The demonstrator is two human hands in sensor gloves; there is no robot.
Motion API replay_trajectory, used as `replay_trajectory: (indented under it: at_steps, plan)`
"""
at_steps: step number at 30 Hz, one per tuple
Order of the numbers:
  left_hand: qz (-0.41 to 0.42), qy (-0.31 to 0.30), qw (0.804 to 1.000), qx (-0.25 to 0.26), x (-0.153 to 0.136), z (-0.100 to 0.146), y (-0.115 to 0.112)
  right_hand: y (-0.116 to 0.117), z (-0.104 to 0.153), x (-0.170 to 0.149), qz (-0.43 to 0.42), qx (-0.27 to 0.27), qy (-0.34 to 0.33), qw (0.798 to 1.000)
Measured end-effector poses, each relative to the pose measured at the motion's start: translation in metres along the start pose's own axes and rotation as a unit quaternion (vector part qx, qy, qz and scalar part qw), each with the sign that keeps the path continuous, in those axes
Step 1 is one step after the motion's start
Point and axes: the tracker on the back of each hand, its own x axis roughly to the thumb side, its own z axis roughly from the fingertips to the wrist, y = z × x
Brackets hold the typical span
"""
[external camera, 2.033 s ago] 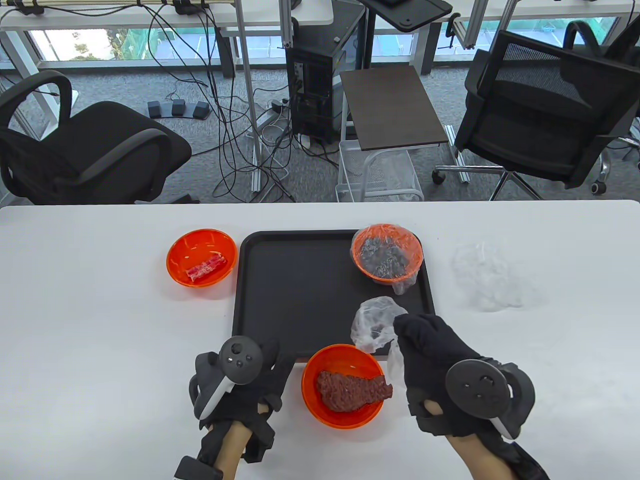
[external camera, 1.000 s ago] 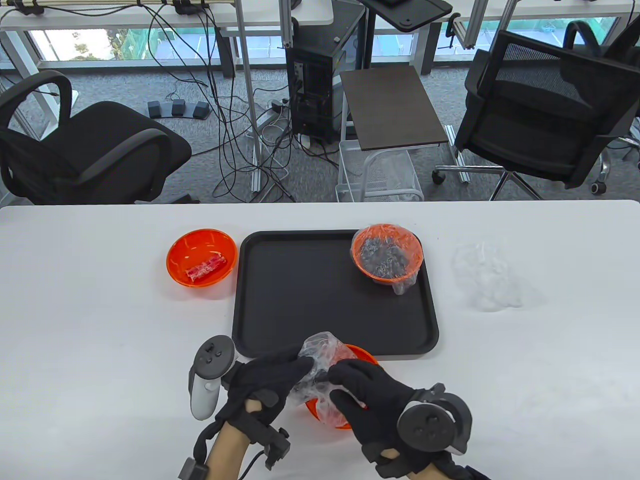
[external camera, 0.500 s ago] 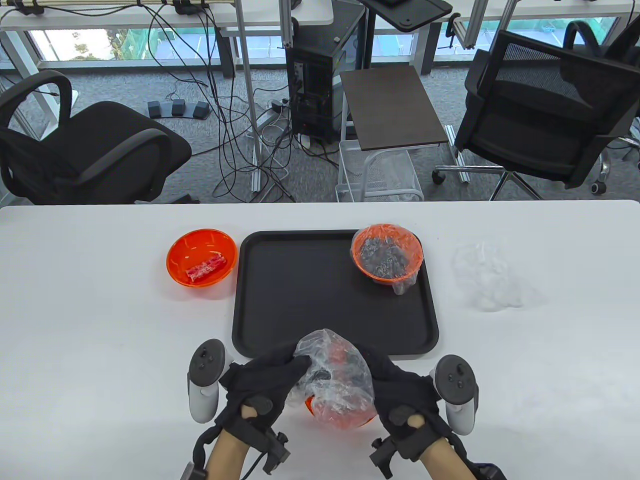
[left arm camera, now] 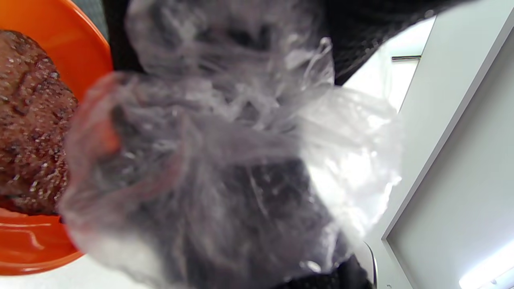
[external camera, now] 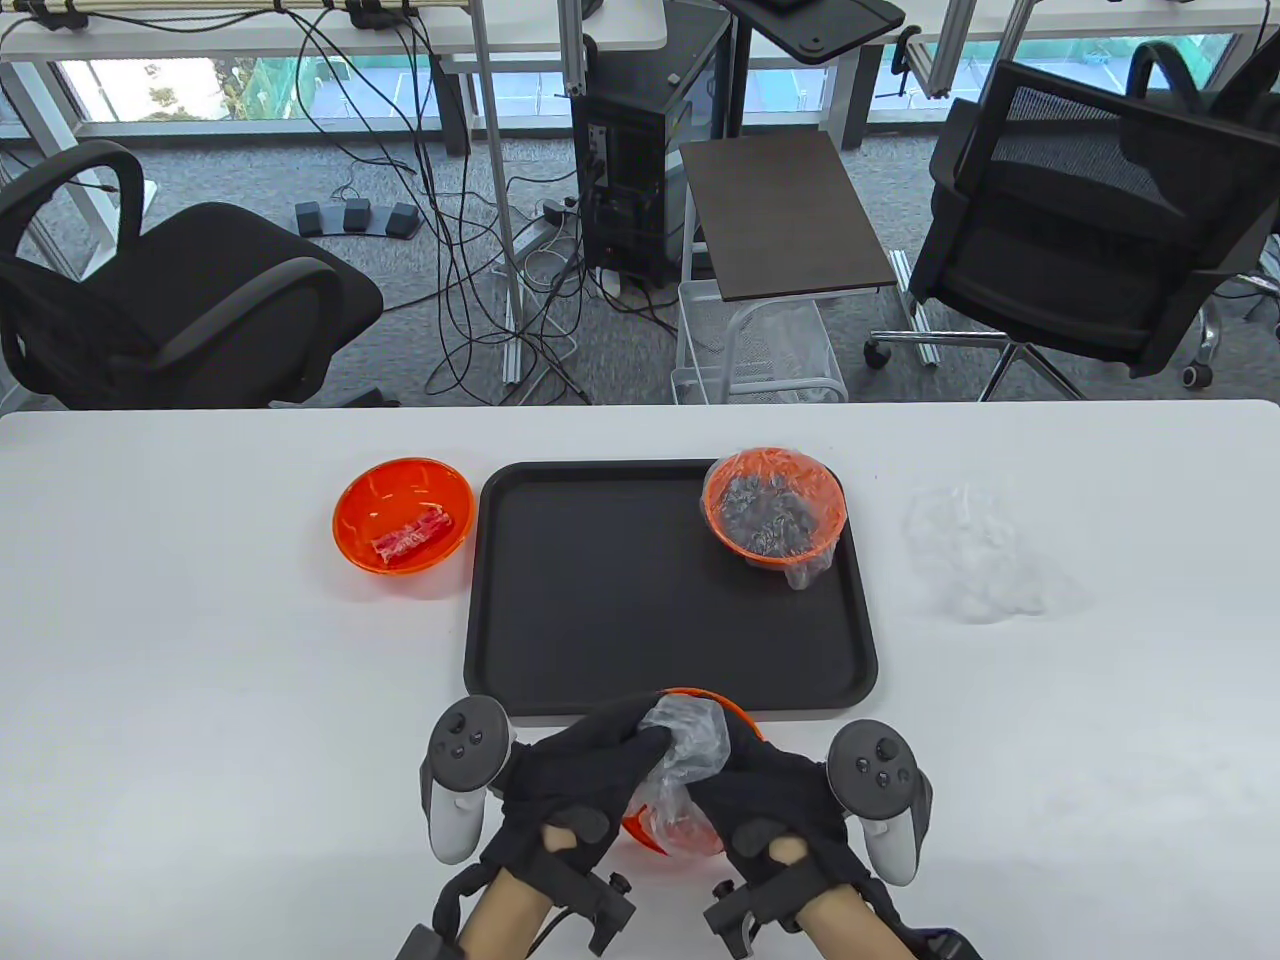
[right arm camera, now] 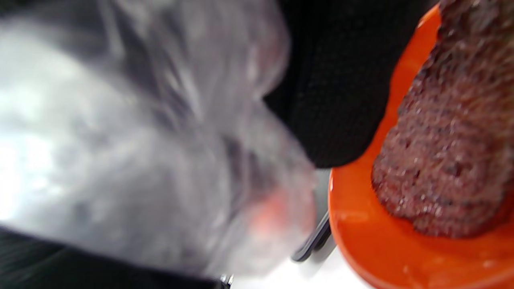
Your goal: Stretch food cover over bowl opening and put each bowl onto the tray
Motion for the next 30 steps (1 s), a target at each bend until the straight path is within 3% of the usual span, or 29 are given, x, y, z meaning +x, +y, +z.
replay_trajectory:
  at_steps: [8, 12, 18, 24, 30]
  plan:
    - [-0.001, -0.001, 0.999, 0.051, 0.001, 0.008, 0.014, -0.021, 0.005, 0.004, 0.022, -0.041, -0.006, 0.999]
    - [0.029, 0.03, 0.999, 0.017, -0.006, 0.006, 0.017, -0.032, 0.004, 0.0, -0.025, -0.054, -0.015, 0.998]
    - [-0.004, 0.061, 0.998, 0.018, -0.012, 0.006, 0.02, -0.036, -0.002, -0.007, -0.133, 0.015, -0.019, 0.991]
    - [0.079, 0.047, 0.994, 0.054, -0.015, 0.01, 0.033, -0.032, -0.002, -0.007, -0.088, 0.071, -0.015, 0.993]
    - [0.185, 0.025, 0.981, 0.049, -0.017, 0.012, 0.041, -0.023, -0.002, -0.006, -0.001, 0.13, -0.023, 0.991]
